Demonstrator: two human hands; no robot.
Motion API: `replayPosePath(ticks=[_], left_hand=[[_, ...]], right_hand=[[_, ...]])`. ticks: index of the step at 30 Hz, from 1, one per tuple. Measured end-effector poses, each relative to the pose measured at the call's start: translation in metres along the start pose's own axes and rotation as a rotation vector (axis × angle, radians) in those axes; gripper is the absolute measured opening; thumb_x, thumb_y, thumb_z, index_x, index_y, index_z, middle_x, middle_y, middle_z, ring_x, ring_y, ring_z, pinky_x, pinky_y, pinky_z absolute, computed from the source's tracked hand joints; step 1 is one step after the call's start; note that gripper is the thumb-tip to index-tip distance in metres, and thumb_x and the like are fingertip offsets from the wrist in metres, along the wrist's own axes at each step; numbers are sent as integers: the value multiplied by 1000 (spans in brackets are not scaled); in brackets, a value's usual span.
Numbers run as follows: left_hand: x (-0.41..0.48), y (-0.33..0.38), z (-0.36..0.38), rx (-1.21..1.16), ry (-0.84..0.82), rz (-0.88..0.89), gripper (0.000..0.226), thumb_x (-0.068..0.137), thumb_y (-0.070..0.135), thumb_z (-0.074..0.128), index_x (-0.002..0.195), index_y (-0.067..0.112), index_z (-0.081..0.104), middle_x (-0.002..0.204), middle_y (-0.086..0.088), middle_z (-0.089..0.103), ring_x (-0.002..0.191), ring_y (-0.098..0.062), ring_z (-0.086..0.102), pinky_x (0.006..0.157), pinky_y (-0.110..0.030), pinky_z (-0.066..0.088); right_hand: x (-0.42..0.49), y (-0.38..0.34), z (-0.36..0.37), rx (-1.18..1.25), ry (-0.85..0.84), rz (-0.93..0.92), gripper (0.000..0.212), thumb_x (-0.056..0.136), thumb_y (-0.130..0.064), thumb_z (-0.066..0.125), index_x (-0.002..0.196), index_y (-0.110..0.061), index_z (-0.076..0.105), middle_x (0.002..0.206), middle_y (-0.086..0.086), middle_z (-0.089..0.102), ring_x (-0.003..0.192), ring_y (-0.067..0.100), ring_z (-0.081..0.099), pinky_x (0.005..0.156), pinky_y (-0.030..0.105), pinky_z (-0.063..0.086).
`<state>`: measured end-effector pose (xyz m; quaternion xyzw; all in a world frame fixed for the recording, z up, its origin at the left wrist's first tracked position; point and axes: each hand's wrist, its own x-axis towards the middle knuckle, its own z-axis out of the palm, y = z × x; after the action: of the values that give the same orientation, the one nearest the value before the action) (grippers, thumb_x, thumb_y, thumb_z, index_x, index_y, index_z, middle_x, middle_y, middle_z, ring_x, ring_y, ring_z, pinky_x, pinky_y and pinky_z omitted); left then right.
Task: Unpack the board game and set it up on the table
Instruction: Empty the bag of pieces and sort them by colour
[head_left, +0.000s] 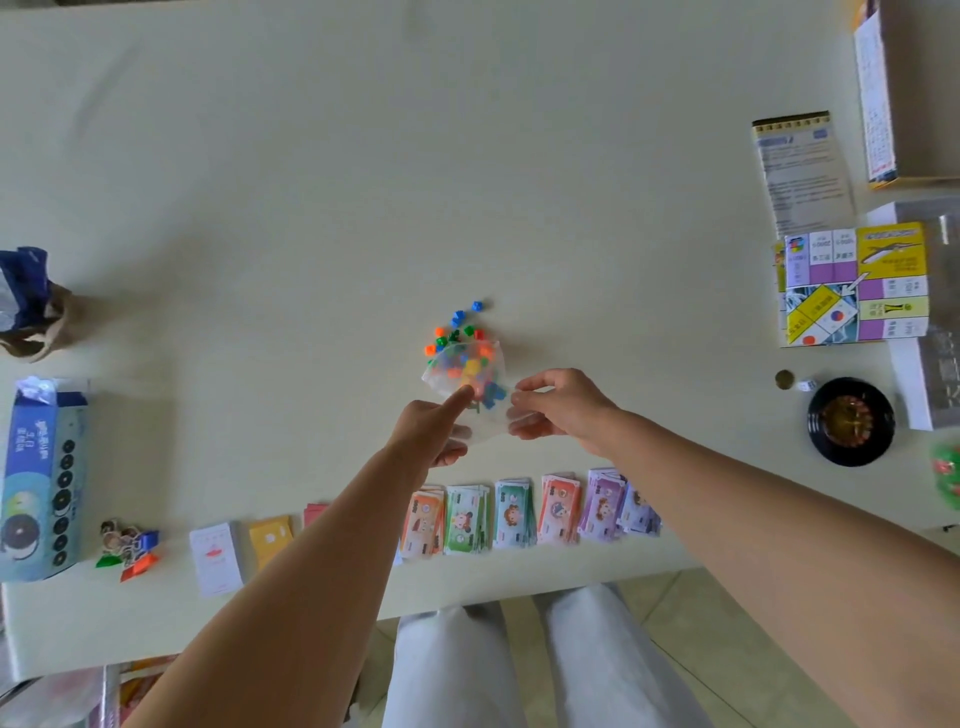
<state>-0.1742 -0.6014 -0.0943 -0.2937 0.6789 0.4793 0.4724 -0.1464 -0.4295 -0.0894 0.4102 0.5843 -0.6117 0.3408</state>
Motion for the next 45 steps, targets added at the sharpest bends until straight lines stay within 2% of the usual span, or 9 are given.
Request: replayPosePath(ticks=[10,19,22,25,30,34,38,41,45], left_hand=[[-15,5,4,19,76,104,40,94,45,53,101,7,62,80,-10,71,57,-16,57,55,-24,43],[-20,10,-2,-38,180,210,66,95,62,30,103,6,65,67,-8,53,54,-19,50,56,-28,38],[-23,11,1,7,149,56,83,90,72,20,95,4,67,69,-9,57,55,-21,53,57,-28,37],[-28,13,8,-24,-65,-148,93,84,81,19,96,2,68,81,-14,71,63,-24,63,59,-26,39],[-25,14,36,-152,-199,45,43,94,47,49,109,10,64,103,-12,73,84,-21,70,69,-30,51],[-23,20,62,16,-100,203,15,93,12,59,104,4,65,81,-4,72,61,-5,67,61,-20,50],[-17,21,89,119,-148,208,17,92,18,62,100,4,66,83,-3,72,66,-9,68,64,-23,53],[-13,20,113,111,-158,159,26,93,28,60,108,6,62,94,-6,69,73,-14,64,62,-22,49],[-4,13,134,212,-104,119,24,94,21,57,112,6,59,98,-9,64,72,-14,58,63,-25,46]], right_hand=[[-11,-5,-6,-105,61,-210,5,91,-10,63,89,-5,62,81,15,71,60,17,66,52,21,50],[-16,-17,-14,-23,162,-272,12,92,-14,59,89,-2,60,69,10,64,53,15,55,52,23,45],[-19,-18,-19,21,167,-261,8,90,-9,56,86,-4,59,67,7,60,51,13,53,51,22,43],[-24,-16,-25,-1,100,-252,9,89,-9,53,83,-7,58,69,8,59,60,16,52,57,23,43],[-26,-4,-42,-134,-28,-187,15,92,-11,52,80,-12,59,72,4,62,64,14,54,60,23,44],[-24,9,-64,-93,-68,-150,21,94,-33,55,102,-14,52,101,9,65,88,23,67,73,34,53],[-24,23,-91,-126,-49,-112,41,85,-30,70,118,-17,49,104,9,70,89,19,69,74,30,55],[-18,34,-111,-158,128,-117,36,82,-11,70,115,-10,55,101,13,69,76,17,64,68,27,51],[2,52,-144,-112,346,-113,34,81,-12,69,111,-5,55,98,13,68,67,18,62,66,31,51]])
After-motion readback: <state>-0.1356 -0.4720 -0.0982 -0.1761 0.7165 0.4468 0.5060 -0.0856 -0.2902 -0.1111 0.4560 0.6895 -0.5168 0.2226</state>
